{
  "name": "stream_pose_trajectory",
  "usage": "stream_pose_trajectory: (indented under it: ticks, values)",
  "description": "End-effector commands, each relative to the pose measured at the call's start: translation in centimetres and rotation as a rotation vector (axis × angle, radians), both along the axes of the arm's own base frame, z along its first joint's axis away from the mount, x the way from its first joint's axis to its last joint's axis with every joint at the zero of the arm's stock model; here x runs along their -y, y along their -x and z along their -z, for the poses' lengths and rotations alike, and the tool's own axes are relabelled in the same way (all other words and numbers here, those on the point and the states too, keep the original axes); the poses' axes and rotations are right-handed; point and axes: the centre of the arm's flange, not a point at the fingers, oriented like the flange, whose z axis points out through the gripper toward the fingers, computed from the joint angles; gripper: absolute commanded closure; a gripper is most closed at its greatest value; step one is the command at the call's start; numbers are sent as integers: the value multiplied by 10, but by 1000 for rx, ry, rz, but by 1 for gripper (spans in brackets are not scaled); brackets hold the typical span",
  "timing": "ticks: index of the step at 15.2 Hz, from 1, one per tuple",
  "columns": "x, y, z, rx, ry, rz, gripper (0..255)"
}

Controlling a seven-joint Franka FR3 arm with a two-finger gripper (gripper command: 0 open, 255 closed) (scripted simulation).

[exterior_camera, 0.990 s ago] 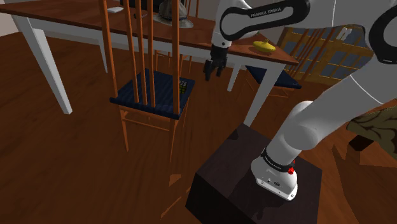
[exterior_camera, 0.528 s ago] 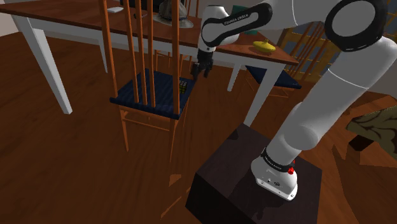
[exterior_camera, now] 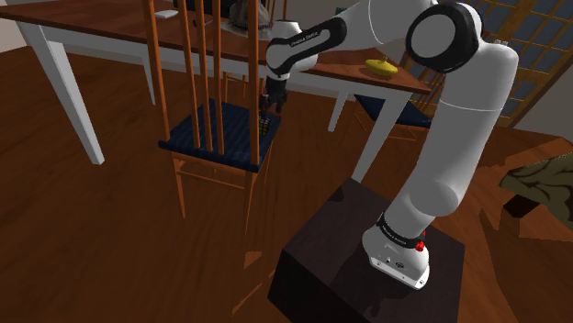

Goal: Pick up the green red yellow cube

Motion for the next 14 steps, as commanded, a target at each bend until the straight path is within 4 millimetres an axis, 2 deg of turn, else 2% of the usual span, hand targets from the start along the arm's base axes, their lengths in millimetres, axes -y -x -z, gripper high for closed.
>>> stream_pose_trajectory:
  ticks: [1, 4, 5, 12, 14]
  values:
    - [0, -24, 13, 5, 0, -9, 0]
    - [2, -58, 32, 12, 0, -23, 0]
    - [2, -59, 33, 12, 0, -23, 0]
    - [2, -59, 73, 12, 0, -23, 0]
    - [2, -59, 73, 12, 0, -23, 0]
